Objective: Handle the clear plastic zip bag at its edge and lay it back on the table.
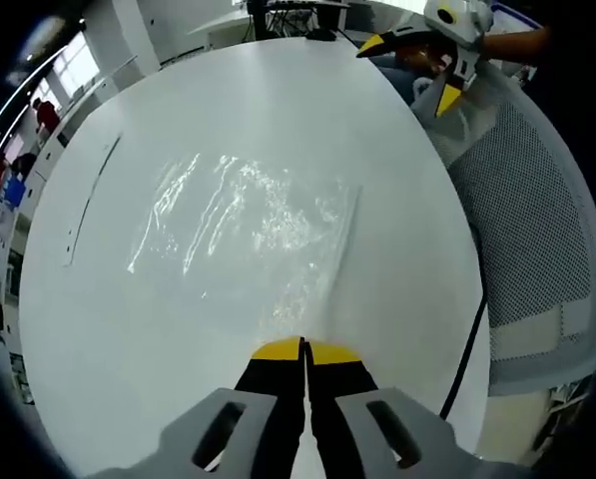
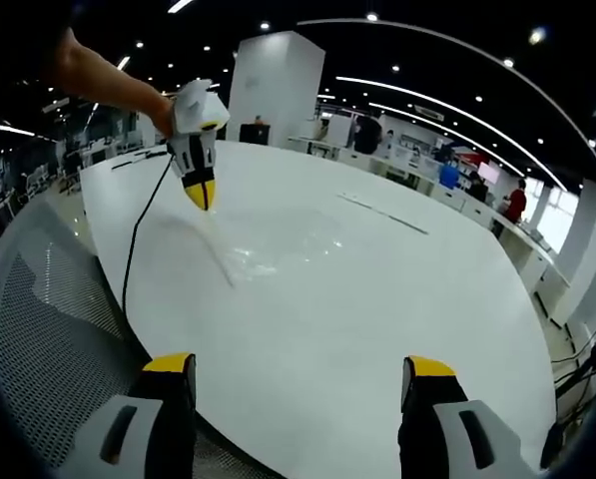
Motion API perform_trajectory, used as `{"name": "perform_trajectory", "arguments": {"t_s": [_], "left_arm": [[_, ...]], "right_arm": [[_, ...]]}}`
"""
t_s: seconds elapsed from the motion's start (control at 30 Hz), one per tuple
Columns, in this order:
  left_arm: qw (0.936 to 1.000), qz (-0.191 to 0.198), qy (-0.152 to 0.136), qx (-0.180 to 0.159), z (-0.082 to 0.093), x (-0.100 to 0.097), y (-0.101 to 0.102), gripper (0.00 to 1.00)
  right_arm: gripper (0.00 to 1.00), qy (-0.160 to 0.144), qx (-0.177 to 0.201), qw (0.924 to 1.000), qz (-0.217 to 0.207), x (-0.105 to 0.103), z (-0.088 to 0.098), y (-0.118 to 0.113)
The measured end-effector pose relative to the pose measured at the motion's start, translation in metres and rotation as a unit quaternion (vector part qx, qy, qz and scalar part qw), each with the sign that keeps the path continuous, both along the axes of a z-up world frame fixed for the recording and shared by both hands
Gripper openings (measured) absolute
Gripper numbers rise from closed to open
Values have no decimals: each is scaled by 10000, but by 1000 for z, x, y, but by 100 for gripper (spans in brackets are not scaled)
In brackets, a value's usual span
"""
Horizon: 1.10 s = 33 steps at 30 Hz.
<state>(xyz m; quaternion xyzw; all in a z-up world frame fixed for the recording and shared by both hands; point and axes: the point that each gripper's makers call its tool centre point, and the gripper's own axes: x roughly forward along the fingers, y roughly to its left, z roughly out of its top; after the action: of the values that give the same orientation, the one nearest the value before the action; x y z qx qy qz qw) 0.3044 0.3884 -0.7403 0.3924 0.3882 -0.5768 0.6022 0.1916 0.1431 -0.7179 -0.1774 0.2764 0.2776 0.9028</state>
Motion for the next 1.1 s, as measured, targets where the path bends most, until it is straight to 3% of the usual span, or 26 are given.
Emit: {"name": "perform_trajectory", "arguments": {"t_s": [0.53,0.8,1.1], "left_arm": [[9996,92,-123,-242,15,-19,-8,0],[9994,114,-114,-298,20,-31,-8,0],[9987,71,-262,-425,32,-38,-12,0]], "right_arm": [[78,-286,-448,9980,339,1,9,7],[69,-206,-551,9967,563,-1,10,13],[54,-364,-663,9930,906,2,18,30]]}}
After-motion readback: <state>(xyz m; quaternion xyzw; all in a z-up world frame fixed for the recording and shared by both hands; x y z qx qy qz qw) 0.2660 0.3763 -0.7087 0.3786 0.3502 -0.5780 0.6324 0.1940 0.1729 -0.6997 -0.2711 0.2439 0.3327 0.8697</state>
